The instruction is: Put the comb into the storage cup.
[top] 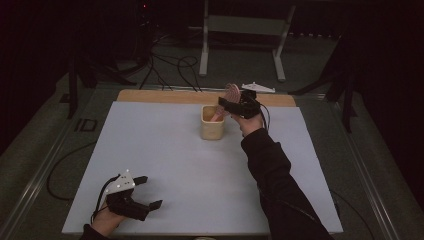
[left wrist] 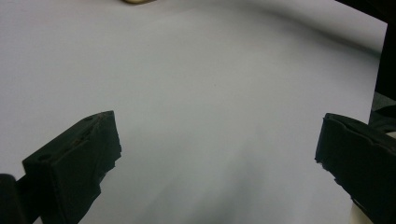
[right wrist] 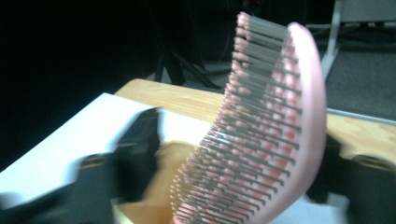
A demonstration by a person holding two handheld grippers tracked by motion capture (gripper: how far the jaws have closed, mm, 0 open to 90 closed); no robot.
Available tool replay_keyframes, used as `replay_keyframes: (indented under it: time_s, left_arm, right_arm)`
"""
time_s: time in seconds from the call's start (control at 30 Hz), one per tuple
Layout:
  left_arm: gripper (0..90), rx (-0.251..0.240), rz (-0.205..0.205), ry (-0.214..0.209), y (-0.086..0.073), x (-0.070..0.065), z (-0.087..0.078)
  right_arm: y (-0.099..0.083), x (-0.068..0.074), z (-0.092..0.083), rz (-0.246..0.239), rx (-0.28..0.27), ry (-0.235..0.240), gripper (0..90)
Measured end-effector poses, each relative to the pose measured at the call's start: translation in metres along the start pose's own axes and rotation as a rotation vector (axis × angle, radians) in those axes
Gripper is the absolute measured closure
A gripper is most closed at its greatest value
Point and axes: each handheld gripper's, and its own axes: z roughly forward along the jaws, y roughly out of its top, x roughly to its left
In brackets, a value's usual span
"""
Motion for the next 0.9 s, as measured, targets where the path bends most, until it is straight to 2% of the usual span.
replay_keyframes:
  time_s: [0.1,0.13,0.27,0.43,0.47,0.6,0.9]
  left_arm:
    - [0.6,0.0,-0.002,0.0,0.0,0.0,0.0]
    - [0.6,0.001,-0.004,0.0,0.0,0.0,0.0]
    - [0.5,0.004,-0.002,0.0,0.0,0.0,0.001]
    - [0.6,0.002,0.0,0.001,0.0,0.0,0.0]
    - [0.6,0.002,-0.001,0.001,0.0,0.0,0.0]
    - [0.5,0.003,0.001,0.001,0.0,0.0,0.0]
    - [0.6,0.004,0.002,0.001,0.001,-0.001,0.001]
  right_arm:
    - [-0.001,-0.002,0.001,0.013,0.023,-0.013,12.0]
    - [-0.001,-0.004,0.001,0.029,0.03,-0.02,8.9]
    - [-0.001,-0.005,0.0,0.035,0.044,-0.008,7.5]
    - [-0.001,-0.004,-0.003,0.02,0.052,0.01,7.5]
    - [-0.001,-0.004,-0.003,0.017,0.051,-0.005,7.6]
    - [-0.001,-0.004,-0.005,-0.003,0.063,0.007,7.6]
    - [0.0,-0.004,-0.011,-0.035,0.044,0.006,7.8]
